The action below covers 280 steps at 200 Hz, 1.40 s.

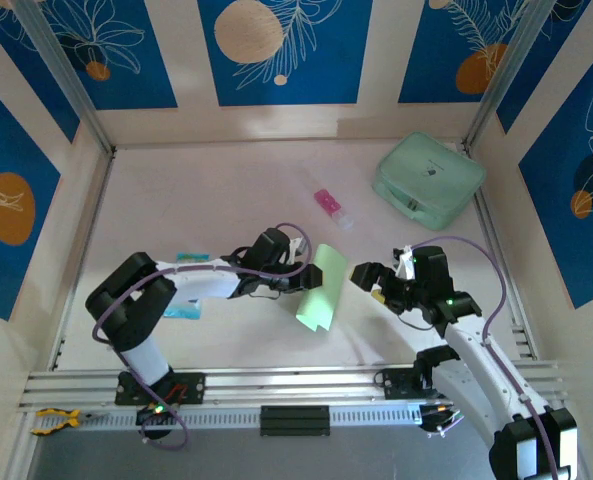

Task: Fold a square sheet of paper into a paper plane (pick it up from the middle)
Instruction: First fold in half a square sheet of paper at the center of the table.

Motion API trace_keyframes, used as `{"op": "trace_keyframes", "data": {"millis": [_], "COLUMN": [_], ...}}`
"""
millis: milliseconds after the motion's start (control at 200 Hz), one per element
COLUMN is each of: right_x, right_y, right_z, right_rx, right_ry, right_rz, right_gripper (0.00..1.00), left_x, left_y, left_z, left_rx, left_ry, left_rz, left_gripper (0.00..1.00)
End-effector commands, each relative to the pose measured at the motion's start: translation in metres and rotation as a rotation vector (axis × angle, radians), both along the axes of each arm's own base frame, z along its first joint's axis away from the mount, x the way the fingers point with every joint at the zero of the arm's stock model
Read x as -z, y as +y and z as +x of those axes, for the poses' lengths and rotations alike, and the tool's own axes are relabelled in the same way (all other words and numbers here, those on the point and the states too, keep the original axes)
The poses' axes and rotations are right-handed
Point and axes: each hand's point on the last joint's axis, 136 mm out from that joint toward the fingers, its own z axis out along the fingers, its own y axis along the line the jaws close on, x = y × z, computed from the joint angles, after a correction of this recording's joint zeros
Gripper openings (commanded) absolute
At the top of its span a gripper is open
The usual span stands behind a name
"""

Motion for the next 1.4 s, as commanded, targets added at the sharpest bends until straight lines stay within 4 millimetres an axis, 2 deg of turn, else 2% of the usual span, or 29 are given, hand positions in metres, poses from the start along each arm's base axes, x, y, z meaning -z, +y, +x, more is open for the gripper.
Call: {"op": "trace_keyframes", "data": {"millis": [0, 130, 260, 395, 585, 760, 950, 1055, 1205, 1395], "right_x": [-0.012, -0.015, -0.005, -0.003, 0.006, 0.024, 0.028, 0.032, 0.029, 0.044], "right_y": [0.007, 0.019, 0.023, 0.029, 0.026, 0.019, 0.02, 0.015, 0.019, 0.021], "right_z": [0.0, -0.002, -0.002, -0.002, -0.002, -0.001, 0.002, 0.003, 0.003, 0.0], "right_rx": [-0.041, -0.103, -0.119, -0.156, -0.139, -0.101, -0.094, -0.071, -0.082, -0.091], "right_ry": [-0.028, -0.019, 0.029, 0.044, 0.063, 0.149, 0.158, 0.169, 0.152, 0.155], "right_rz": [0.037, 0.094, 0.069, 0.058, 0.024, -0.039, -0.051, -0.081, -0.072, -0.151], "right_gripper": [0.99, 0.99, 0.99, 0.98, 0.98, 0.96, 0.97, 0.99, 0.99, 0.99], "left_x": [0.005, 0.013, 0.019, 0.024, 0.026, 0.029, 0.036, 0.039, 0.043, 0.048], "left_y": [0.004, 0.011, 0.012, 0.014, 0.01, 0.009, 0.005, 0.009, 0.011, 0.015], "left_z": [0.002, 0.007, 0.011, 0.012, 0.01, 0.008, 0.006, 0.006, 0.005, 0.005], "left_rx": [-0.034, -0.105, -0.145, -0.173, -0.157, -0.149, -0.133, -0.135, -0.125, -0.131], "left_ry": [0.028, 0.035, 0.046, 0.058, 0.07, 0.076, 0.092, 0.093, 0.089, 0.091], "left_rz": [-0.015, -0.011, -0.021, -0.029, -0.034, -0.021, -0.004, 0.017, 0.054, 0.074], "left_gripper": [0.45, 0.45, 0.44, 0.45, 0.45, 0.45, 0.45, 0.45, 0.46, 0.47]}}
